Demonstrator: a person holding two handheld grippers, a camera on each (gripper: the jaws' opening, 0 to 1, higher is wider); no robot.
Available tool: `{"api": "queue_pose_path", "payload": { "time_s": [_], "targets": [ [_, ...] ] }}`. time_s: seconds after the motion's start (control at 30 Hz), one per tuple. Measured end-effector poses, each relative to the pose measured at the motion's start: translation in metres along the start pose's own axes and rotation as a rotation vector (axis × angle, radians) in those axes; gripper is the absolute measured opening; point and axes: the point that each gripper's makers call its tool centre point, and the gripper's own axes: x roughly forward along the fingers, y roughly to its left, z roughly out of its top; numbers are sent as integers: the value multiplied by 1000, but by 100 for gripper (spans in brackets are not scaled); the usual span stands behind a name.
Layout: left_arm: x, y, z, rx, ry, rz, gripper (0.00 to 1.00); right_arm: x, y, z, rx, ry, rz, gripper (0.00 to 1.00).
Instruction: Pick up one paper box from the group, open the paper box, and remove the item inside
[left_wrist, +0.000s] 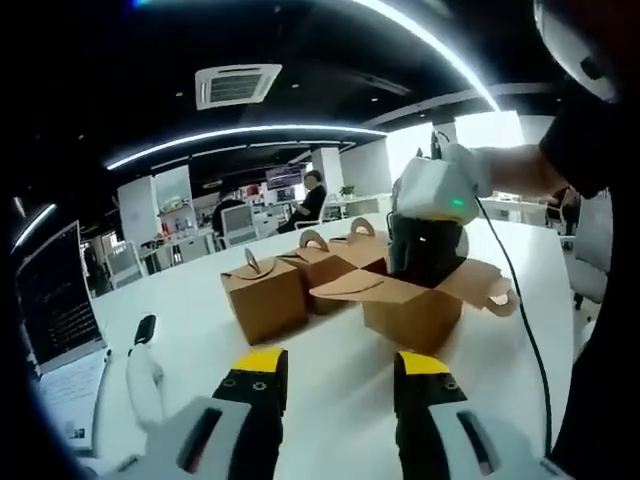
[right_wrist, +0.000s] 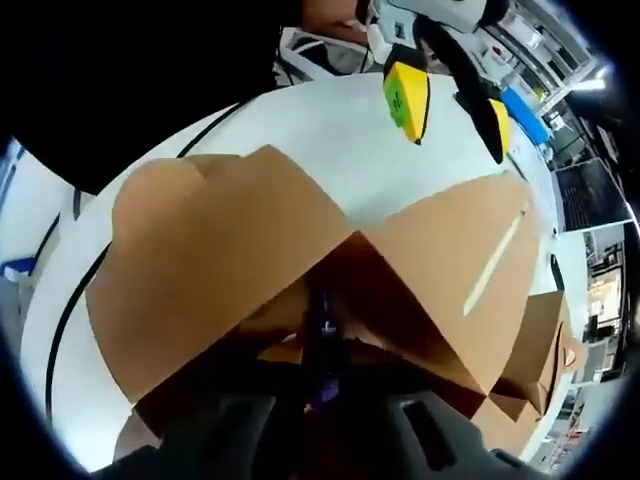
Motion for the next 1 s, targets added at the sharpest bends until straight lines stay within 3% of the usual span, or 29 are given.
{"api": "queue_pose_path", "payload": {
  "time_s": [0.2,0.43,0.83,1.0],
  "targets": [
    [2,-3,4,0,-10,-17,44,0,2,0,-18,22,5,12],
    [2,-4,16,-49,-52,-32,44,-4,0,-2,12,0,-49,12],
    [-2,-11,17,-34,-49,-31,44,-39,-8,7,13,9,-172,11],
    [-4,-13,20,-33,-54,-31,44,-57,-8,10,65,-11,-253,11]
  ]
}}
